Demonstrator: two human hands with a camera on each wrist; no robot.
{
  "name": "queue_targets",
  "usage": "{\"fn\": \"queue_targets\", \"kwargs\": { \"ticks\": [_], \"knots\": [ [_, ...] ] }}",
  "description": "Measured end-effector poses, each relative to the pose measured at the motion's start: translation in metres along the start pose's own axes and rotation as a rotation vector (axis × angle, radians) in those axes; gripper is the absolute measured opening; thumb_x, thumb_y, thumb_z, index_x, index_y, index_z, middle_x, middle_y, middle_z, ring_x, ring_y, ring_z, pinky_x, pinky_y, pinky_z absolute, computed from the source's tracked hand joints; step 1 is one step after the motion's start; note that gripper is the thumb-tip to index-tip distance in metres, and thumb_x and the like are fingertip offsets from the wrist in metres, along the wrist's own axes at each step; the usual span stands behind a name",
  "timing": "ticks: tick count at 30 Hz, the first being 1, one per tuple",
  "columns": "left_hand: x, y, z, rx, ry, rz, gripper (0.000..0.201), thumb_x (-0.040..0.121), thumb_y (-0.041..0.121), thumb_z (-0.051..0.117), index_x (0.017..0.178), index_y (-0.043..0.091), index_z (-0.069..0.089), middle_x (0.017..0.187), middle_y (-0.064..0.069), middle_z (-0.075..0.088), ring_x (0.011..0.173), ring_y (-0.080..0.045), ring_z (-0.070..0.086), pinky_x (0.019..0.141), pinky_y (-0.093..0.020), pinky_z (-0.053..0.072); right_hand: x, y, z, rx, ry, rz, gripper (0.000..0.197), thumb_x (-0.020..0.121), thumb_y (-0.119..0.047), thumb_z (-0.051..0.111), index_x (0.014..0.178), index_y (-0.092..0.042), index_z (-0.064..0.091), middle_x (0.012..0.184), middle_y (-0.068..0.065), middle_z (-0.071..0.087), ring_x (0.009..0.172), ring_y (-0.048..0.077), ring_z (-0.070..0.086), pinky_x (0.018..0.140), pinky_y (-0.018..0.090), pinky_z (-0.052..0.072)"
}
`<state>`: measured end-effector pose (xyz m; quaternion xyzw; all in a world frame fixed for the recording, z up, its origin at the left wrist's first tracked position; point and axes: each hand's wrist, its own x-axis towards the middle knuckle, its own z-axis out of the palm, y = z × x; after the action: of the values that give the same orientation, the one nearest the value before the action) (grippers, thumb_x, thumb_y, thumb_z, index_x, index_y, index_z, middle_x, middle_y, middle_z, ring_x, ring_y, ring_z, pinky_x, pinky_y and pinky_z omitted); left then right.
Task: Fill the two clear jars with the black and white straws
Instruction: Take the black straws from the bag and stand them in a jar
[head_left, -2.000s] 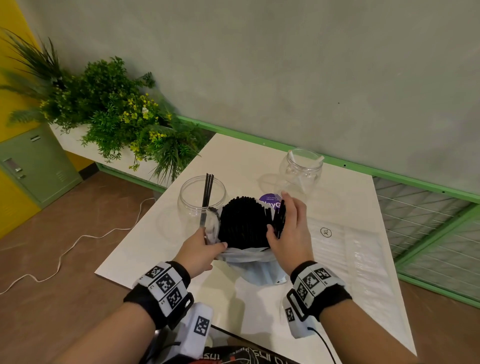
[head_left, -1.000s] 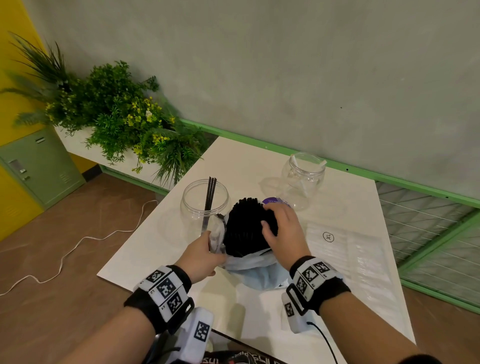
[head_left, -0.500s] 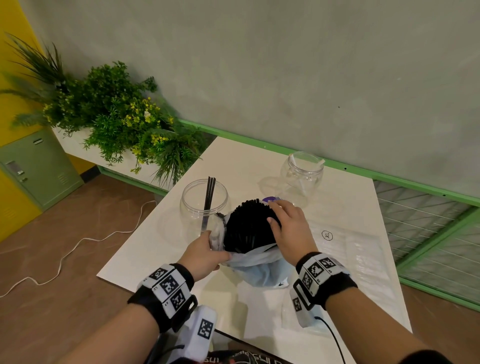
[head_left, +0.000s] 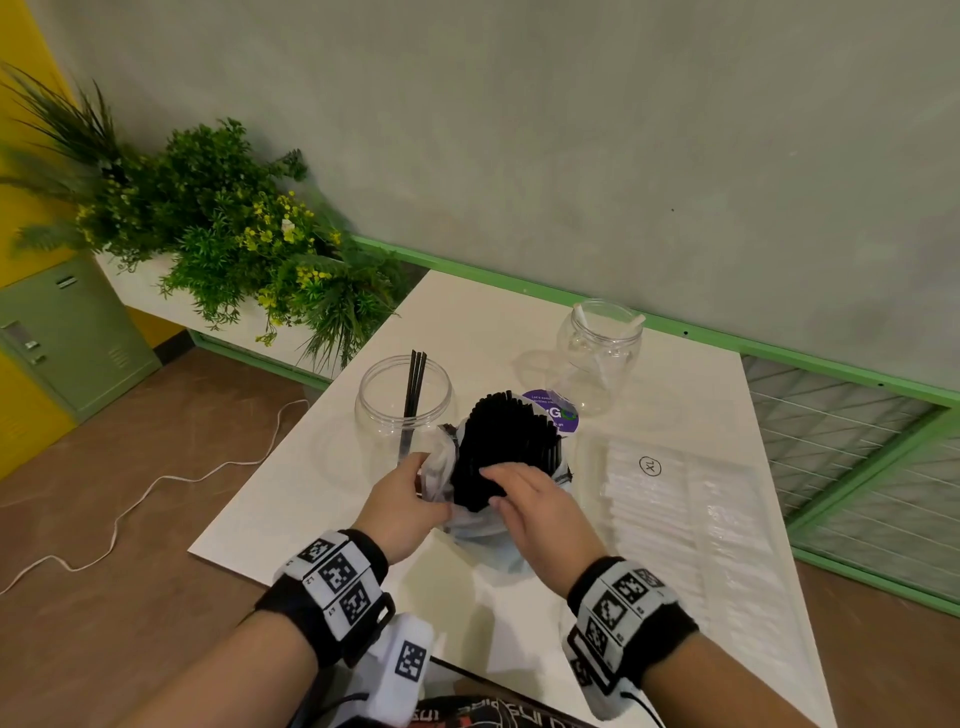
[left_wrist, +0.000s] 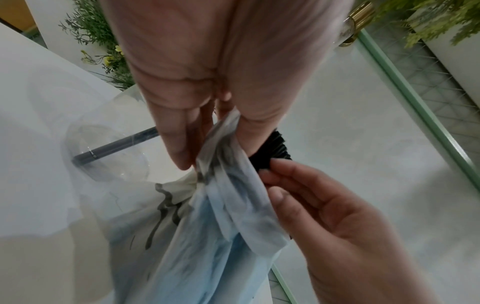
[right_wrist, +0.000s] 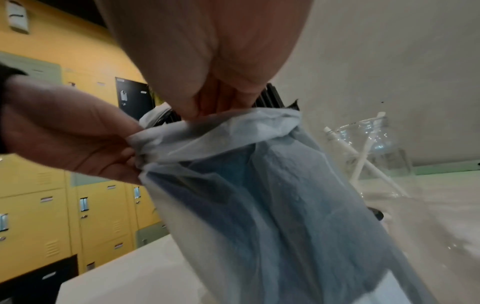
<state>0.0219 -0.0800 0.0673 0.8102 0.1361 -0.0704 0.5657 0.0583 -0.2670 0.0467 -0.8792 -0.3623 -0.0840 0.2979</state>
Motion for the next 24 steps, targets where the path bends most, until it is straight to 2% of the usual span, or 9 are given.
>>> {"fn": "queue_targets", "kwargs": {
  "ticks": [3, 5, 7, 9, 11, 14, 18, 21, 24],
  "knots": [
    [0.002, -0.001, 0.000, -0.005, 0.037, -0.015, 0.056, 0.070, 0.011, 0.069, 0.122, 0.021, 0.049, 0.101, -0.007, 0.066, 0.092, -0.021, 0.063, 0.072, -0.025, 0.046, 0.009, -0.001, -0.006, 0.028, -0.108, 0.116, 0.039, 0.088, -0.010, 0.062, 0.126, -0.011, 0.057, 0.123, 0.003, 0.060, 0.109, 0.018, 0.058, 0.092, 0.021, 0.041],
    [0.003, -0.001, 0.000, -0.032, 0.061, -0.047, 0.052, 0.075, 0.002, 0.067, 0.119, 0.022, 0.046, 0.099, -0.012, 0.065, 0.088, -0.025, 0.063, 0.072, -0.029, 0.047, 0.012, -0.001, -0.008, 0.013, -0.171, 0.157, 0.044, 0.085, -0.014, 0.067, 0.127, -0.013, 0.055, 0.123, 0.002, 0.059, 0.114, 0.016, 0.053, 0.094, 0.021, 0.038],
    [0.004, -0.001, 0.001, -0.080, 0.065, -0.073, 0.051, 0.071, 0.004, 0.067, 0.115, 0.018, 0.046, 0.095, -0.015, 0.064, 0.083, -0.028, 0.062, 0.076, -0.039, 0.053, 0.013, -0.002, -0.007, 0.001, -0.199, 0.184, 0.041, 0.083, -0.017, 0.070, 0.121, -0.012, 0.055, 0.118, 0.002, 0.060, 0.113, 0.016, 0.051, 0.093, 0.021, 0.037],
    [0.006, -0.002, 0.002, -0.136, 0.046, -0.100, 0.053, 0.067, 0.007, 0.064, 0.116, 0.014, 0.045, 0.095, -0.016, 0.062, 0.086, -0.032, 0.063, 0.083, -0.051, 0.054, 0.015, -0.004, -0.006, -0.022, -0.207, 0.195, 0.037, 0.082, -0.020, 0.072, 0.114, -0.011, 0.056, 0.113, 0.003, 0.059, 0.110, 0.017, 0.051, 0.091, 0.023, 0.040],
    [0.007, -0.002, 0.003, -0.157, 0.018, -0.108, 0.045, 0.075, -0.001, 0.059, 0.116, 0.011, 0.045, 0.098, -0.016, 0.061, 0.093, -0.034, 0.062, 0.087, -0.055, 0.053, 0.016, -0.006, -0.003, -0.051, -0.216, 0.206, 0.038, 0.082, -0.024, 0.071, 0.115, -0.012, 0.055, 0.114, 0.003, 0.059, 0.112, 0.016, 0.049, 0.092, 0.024, 0.040],
    [0.006, 0.001, 0.006, -0.212, -0.009, -0.117, 0.034, 0.087, -0.005, 0.052, 0.117, 0.011, 0.046, 0.110, -0.019, 0.060, 0.102, -0.033, 0.062, 0.086, -0.050, 0.053, 0.018, -0.006, 0.001, -0.084, -0.202, 0.230, 0.043, 0.084, -0.030, 0.069, 0.121, -0.015, 0.054, 0.116, 0.003, 0.060, 0.116, 0.015, 0.047, 0.095, 0.024, 0.040],
    [0.007, 0.003, 0.007, -0.287, -0.033, -0.168, 0.028, 0.091, -0.001, 0.050, 0.116, 0.009, 0.048, 0.117, -0.019, 0.059, 0.108, -0.033, 0.060, 0.085, -0.043, 0.053, 0.021, -0.005, 0.002, -0.102, -0.188, 0.254, 0.049, 0.085, -0.037, 0.067, 0.126, -0.015, 0.053, 0.116, 0.004, 0.060, 0.115, 0.018, 0.046, 0.095, 0.029, 0.041],
    [0.009, 0.001, 0.007, -0.302, -0.088, -0.183, 0.034, 0.086, -0.003, 0.051, 0.117, 0.009, 0.055, 0.114, -0.015, 0.066, 0.106, -0.030, 0.063, 0.086, -0.041, 0.053, 0.024, -0.007, -0.001, -0.112, -0.190, 0.266, 0.047, 0.085, -0.036, 0.068, 0.124, -0.014, 0.053, 0.114, 0.004, 0.060, 0.113, 0.020, 0.047, 0.095, 0.033, 0.041],
    [0.009, 0.002, 0.008, -0.356, -0.122, -0.165, 0.047, 0.072, -0.006, 0.059, 0.117, 0.007, 0.059, 0.111, -0.016, 0.068, 0.107, -0.031, 0.064, 0.090, -0.042, 0.054, 0.026, -0.006, 0.000, -0.147, -0.182, 0.266, 0.044, 0.082, -0.039, 0.067, 0.115, -0.013, 0.054, 0.106, 0.006, 0.062, 0.107, 0.022, 0.048, 0.090, 0.035, 0.041]
  ]
}}
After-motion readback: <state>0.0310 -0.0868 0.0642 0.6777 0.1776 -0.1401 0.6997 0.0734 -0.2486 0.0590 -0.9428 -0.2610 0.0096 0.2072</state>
